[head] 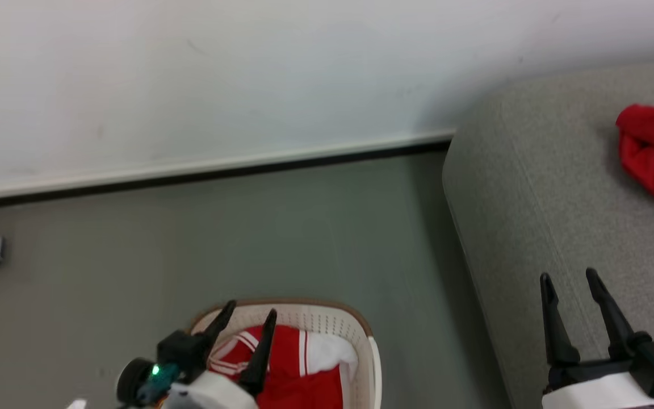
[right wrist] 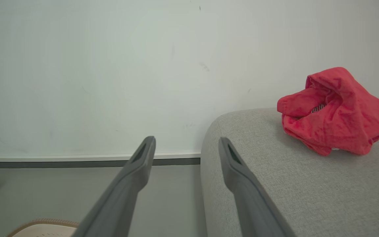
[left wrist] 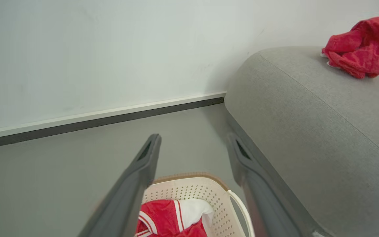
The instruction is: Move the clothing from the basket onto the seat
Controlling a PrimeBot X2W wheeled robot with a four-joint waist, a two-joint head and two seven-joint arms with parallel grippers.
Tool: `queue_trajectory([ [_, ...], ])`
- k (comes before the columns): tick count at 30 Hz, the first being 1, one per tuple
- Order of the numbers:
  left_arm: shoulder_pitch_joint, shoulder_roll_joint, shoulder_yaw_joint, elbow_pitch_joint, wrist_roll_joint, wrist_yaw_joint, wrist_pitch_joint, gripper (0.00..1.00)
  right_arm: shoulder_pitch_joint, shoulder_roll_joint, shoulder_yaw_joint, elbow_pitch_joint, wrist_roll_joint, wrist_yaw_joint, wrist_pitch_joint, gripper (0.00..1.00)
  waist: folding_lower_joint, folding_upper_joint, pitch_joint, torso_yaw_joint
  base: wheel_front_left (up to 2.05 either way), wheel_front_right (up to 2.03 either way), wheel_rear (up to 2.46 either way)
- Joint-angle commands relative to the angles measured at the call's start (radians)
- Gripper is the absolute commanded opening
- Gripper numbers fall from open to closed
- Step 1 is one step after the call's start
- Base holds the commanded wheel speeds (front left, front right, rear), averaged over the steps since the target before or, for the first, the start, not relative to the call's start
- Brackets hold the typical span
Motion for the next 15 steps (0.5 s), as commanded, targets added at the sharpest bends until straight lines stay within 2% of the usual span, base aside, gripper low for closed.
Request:
queue_trajectory([
  [1,-0.041,0.003,-0.012,0.014,0.015,-0.007,0.024,1.0,-0.03,0.0,0.001,-0.01,0.013,-0.002,0.001,1.0,-0.0001,0.0,0.101,-0.03,0.0,0.0,0.0],
  [15,-0.373,0.042,-0.162,0.24,0.083,-0.047,0.315,1.0,-0.19,0.001,-0.011,-0.073,0.07,-0.002,0.001,1.0,-0.0001,0.0,0.421,-0.104,0.0,0.0,0.0],
])
